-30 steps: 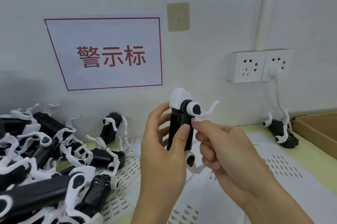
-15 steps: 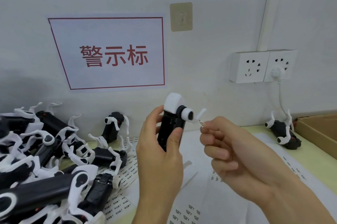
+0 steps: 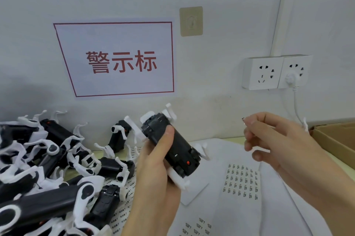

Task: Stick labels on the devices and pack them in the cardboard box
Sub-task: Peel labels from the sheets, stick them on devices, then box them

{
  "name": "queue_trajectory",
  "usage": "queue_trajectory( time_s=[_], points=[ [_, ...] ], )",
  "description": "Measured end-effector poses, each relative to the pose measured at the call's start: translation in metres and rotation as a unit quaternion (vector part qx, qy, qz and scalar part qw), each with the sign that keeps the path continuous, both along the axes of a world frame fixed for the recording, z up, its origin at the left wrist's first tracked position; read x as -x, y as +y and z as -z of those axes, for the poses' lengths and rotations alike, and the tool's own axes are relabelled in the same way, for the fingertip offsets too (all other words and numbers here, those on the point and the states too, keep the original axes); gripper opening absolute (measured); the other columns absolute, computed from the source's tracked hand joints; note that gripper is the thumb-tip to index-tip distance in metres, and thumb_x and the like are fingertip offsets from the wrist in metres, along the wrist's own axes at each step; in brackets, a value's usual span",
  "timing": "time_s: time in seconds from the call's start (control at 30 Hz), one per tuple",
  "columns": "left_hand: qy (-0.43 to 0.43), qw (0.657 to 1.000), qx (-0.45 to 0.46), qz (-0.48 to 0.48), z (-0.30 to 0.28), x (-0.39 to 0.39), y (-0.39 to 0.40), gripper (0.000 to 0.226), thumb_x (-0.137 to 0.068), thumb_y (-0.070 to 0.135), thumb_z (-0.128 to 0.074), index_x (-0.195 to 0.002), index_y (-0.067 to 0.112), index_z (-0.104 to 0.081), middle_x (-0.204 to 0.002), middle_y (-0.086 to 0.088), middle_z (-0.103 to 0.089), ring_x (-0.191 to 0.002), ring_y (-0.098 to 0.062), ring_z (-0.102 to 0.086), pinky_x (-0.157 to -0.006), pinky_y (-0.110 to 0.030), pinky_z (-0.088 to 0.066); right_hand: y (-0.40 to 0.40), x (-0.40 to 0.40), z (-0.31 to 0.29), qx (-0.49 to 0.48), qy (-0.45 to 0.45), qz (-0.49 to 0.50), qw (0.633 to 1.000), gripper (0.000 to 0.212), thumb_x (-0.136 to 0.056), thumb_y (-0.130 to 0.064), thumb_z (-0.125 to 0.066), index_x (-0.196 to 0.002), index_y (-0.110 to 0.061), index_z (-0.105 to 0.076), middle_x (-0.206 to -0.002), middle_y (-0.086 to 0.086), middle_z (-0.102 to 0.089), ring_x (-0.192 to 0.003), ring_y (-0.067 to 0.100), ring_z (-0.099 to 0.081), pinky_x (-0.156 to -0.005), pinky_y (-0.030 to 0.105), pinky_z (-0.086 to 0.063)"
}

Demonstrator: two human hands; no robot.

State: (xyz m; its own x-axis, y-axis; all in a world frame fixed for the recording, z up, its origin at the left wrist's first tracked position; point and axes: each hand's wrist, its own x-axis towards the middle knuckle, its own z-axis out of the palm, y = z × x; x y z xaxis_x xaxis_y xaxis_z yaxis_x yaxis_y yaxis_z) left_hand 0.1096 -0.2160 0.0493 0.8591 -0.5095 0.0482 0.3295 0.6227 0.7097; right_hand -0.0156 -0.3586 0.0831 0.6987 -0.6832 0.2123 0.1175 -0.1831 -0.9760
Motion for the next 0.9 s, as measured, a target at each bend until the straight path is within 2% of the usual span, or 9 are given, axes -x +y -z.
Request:
queue_trajectory(
  time_s=[0.13, 0.2, 0.27, 0.37, 0.47, 0.63, 0.7, 0.83, 0.9],
  points=[
    [-0.048, 0.999, 0.024, -0.002, 0.002, -0.001, 0.001, 0.037, -0.067, 0.03, -0.072, -0.102, 0.02, -0.077, -0.114, -0.006, -0.071, -0.101, -0.021, -0.069, -0.08, -0.031, -0.055, 0.001, -0.004, 0.006, -0.081, -0.009, -0.014, 0.997, 0.048, -0.064, -0.054, -0.07, -0.101, -0.024, -0.062, -0.094, 0.005, -0.075, -0.086, 0.023, -0.075, -0.068, 0.036, -0.058],
    [-0.057, 0.997, 0.053, 0.0, 0.002, 0.001, 0.0, 0.035, -0.069, 0.021, -0.069, -0.102, 0.018, -0.078, -0.119, -0.007, -0.072, -0.112, -0.02, -0.068, -0.101, -0.036, -0.047, 0.007, -0.01, 0.01, -0.152, 0.007, -0.07, 0.986, 0.054, -0.068, -0.06, -0.077, -0.109, -0.031, -0.057, -0.104, 0.013, -0.073, -0.087, 0.033, -0.075, -0.07, 0.043, -0.061],
    [-0.063, 0.995, 0.074, 0.025, 0.002, 0.004, -0.001, 0.044, -0.075, 0.016, -0.064, -0.118, 0.011, -0.07, -0.125, -0.006, -0.07, -0.12, -0.02, -0.065, -0.105, -0.035, -0.048, 0.018, -0.018, 0.012, -0.206, -0.005, -0.161, 0.965, 0.055, -0.068, -0.06, -0.077, -0.112, -0.036, -0.053, -0.108, 0.016, -0.073, -0.09, 0.04, -0.073, -0.072, 0.047, -0.061],
    [-0.109, 0.988, 0.093, 0.057, 0.001, 0.005, -0.002, 0.053, -0.083, 0.014, -0.064, -0.136, 0.01, -0.059, -0.133, -0.004, -0.066, -0.124, -0.018, -0.062, -0.097, -0.028, -0.053, 0.027, -0.029, 0.018, -0.171, -0.043, -0.177, 0.968, 0.06, -0.066, -0.055, -0.076, -0.114, -0.039, -0.044, -0.101, 0.007, -0.076, -0.092, 0.035, -0.074, -0.073, 0.04, -0.061],
    [-0.131, 0.983, 0.107, 0.073, 0.003, 0.002, 0.0, 0.043, -0.089, 0.017, -0.066, -0.132, 0.021, -0.064, -0.134, -0.008, -0.065, -0.124, -0.024, -0.062, -0.093, -0.032, -0.055, 0.023, -0.031, 0.019, -0.116, -0.085, -0.124, 0.982, 0.054, -0.067, -0.051, -0.078, -0.107, -0.047, -0.042, -0.101, 0.002, -0.077, -0.095, 0.027, -0.074, -0.073, 0.031, -0.06],
    [-0.275, 0.955, -0.052, 0.101, 0.013, -0.011, 0.007, 0.029, -0.082, 0.028, -0.079, -0.11, 0.029, -0.073, -0.115, -0.01, -0.072, -0.116, -0.034, -0.065, -0.098, -0.045, -0.052, 0.014, -0.025, 0.016, -0.09, -0.143, -0.091, 0.981, 0.039, -0.058, -0.051, -0.086, -0.077, -0.054, -0.052, -0.105, 0.006, -0.076, -0.096, 0.028, -0.074, -0.068, 0.028, -0.06],
    [-0.249, 0.96, -0.086, 0.099, 0.019, -0.017, 0.009, 0.04, -0.068, 0.027, -0.09, -0.105, 0.027, -0.074, -0.115, -0.011, -0.073, -0.112, -0.036, -0.068, -0.097, -0.047, -0.051, 0.011, -0.023, 0.016, -0.081, -0.149, -0.091, 0.981, 0.039, -0.06, -0.052, -0.084, -0.081, -0.054, -0.051, -0.104, 0.005, -0.076, -0.096, 0.027, -0.074, -0.07, 0.031, -0.06],
    [-0.133, 0.983, -0.102, 0.07, 0.018, -0.028, 0.017, 0.032, -0.067, 0.002, -0.078, -0.097, 0.015, -0.078, -0.101, -0.017, -0.075, -0.089, -0.035, -0.075, -0.068, -0.035, -0.061, 0.006, -0.02, 0.017, -0.074, -0.142, -0.104, 0.982, 0.043, -0.06, -0.055, -0.084, -0.087, -0.053, -0.05, -0.107, 0.004, -0.076, -0.098, 0.027, -0.074, -0.081, 0.038, -0.053],
    [-0.08, 0.991, -0.073, 0.082, 0.009, -0.033, 0.028, 0.024, -0.082, 0.023, -0.067, -0.099, 0.01, -0.078, -0.101, -0.018, -0.074, -0.084, -0.033, -0.073, -0.063, -0.041, -0.06, 0.004, -0.016, 0.016, -0.051, -0.114, -0.118, 0.985, 0.045, -0.058, -0.06, -0.086, -0.085, -0.055, -0.05, -0.109, 0.005, -0.075, -0.099, 0.025, -0.073, -0.083, 0.04, -0.051]
  ],
)
